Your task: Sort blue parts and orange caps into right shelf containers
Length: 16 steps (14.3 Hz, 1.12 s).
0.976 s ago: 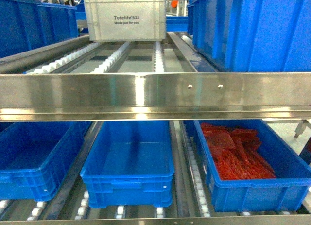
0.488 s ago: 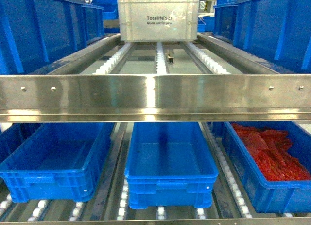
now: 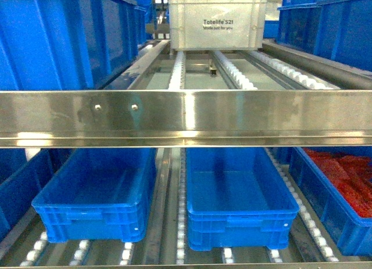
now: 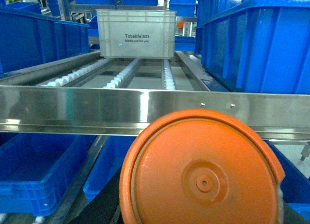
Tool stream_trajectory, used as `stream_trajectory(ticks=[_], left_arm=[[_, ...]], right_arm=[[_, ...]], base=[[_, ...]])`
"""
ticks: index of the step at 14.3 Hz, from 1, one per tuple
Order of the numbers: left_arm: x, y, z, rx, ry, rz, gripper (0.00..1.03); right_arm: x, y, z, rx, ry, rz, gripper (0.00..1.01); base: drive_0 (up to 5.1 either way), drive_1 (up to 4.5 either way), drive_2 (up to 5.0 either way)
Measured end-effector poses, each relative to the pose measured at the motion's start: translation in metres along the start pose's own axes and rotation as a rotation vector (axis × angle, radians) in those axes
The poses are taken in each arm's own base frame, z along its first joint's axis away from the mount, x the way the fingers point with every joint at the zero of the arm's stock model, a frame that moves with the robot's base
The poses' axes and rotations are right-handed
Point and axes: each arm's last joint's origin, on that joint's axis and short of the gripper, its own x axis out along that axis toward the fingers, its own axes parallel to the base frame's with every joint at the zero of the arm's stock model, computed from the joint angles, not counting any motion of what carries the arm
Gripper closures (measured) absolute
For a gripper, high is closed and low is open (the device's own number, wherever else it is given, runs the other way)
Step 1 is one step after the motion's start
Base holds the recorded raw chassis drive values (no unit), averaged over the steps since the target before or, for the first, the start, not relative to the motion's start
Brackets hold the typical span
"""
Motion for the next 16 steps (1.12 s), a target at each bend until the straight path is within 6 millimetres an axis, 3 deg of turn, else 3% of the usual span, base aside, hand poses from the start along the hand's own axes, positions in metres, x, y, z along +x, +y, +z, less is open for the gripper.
stream_trajectory(ticks=[3,16], left_arm=[[0.0,0.0,-0.0001,0.0,0.0,-0.001,0.62],[0.0,0.0,0.0,0.0,-0.001,0.001,0.62]], right_arm=[[0.0,0.0,0.0003,0.0,-0.003,0.0,0.58],[0.0,0.0001,0.0,0.0,0.0,0.003,0.58]], base=[[-5.0,2.5,2.5],[0.0,0.0,0.0]])
